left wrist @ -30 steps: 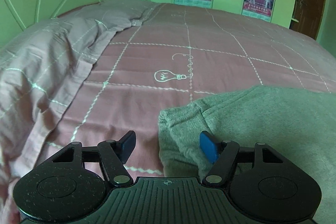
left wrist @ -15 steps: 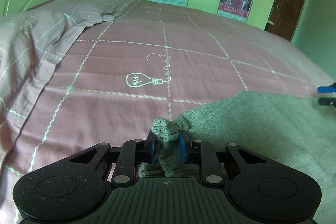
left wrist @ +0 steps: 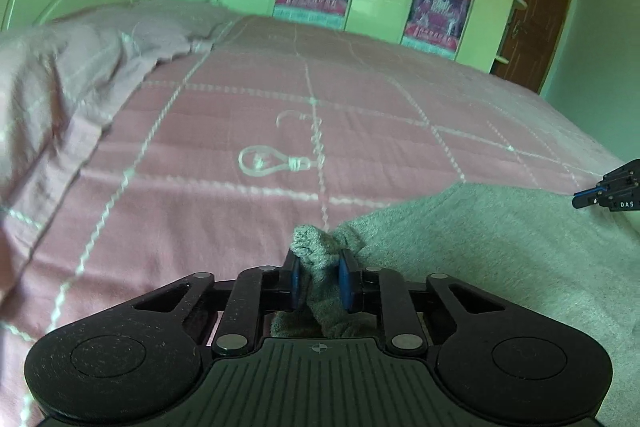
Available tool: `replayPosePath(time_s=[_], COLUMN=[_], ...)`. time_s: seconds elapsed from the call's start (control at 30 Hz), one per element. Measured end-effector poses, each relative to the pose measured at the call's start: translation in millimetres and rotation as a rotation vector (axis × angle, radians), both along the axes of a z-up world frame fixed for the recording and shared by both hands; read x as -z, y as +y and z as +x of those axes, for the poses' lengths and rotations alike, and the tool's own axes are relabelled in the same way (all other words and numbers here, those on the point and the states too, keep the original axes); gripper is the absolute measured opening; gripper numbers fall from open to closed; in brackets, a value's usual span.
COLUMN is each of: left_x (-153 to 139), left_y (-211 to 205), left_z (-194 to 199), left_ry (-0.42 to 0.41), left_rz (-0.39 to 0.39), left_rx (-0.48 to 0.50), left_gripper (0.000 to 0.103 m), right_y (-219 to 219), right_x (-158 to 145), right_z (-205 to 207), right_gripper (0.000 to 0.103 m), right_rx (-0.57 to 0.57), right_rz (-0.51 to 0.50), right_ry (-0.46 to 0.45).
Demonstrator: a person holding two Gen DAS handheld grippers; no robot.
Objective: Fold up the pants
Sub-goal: 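Lift the cuffs with both tools and carry them toward the waistband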
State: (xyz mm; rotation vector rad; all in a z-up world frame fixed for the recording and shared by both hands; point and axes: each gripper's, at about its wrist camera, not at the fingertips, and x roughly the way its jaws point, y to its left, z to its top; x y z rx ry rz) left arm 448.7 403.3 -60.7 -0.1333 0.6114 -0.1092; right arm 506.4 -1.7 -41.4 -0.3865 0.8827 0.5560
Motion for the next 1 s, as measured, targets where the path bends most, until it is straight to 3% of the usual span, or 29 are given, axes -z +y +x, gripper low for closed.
replayPosePath(time_s=[0.23, 0.37, 0.47, 0.6, 0.7, 0.8, 0.87, 1.0], left_x=[-59.8, -84.4, -89.4, -80.0, -61.3, -41.3, -33.2, -37.1], left_y=[-1.9, -15.6, -28.1, -41.3, -46.5, -52.2, -49.8, -45.8], left_z=[-68.9, -125.1, -171.5, -227.1, -257.0, -281.1, -298.9, -332.1], left_ry=[-0.278, -0.359, -0.386, -0.356, -0.234, -0.079, -0.032, -0.044], left_rz=[0.016, 0.101, 0.175, 0.22, 0.19, 0.157, 0.074, -0.101], left_rx=[0.066, 0.117, 0.132, 0.131, 0.063, -0.065, -0.154, -0.32], left_gripper=[0.017, 0.017, 0.017, 0.017, 0.021, 0.021, 0.022, 0.022], right_y=[-18.1, -28.6, -32.4, -28.5, -21.3, -33.4, -43.4, -68.1], right_x=[-83.2, -116.4, -122.4, -97.7, -60.0, -50.7, -51.6, -59.0], right_z=[-77.9, -144.4, -199.0, -274.6, -322.5, -346.8, -353.6, -364.6], right_gripper=[0.0, 0.0, 0.0, 0.0, 0.004, 0.005, 0.005, 0.009], right_rx=[-0.07, -0.136, -0.166, -0.222, -0.219, -0.077, 0.031, 0.192], right_rz=[0.02, -0.008, -0.024, -0.102, -0.158, -0.011, 0.077, 0.215], right_ry=[-0.185, -0.256, -0.277, -0.289, -0.271, -0.207, -0.179, -0.167])
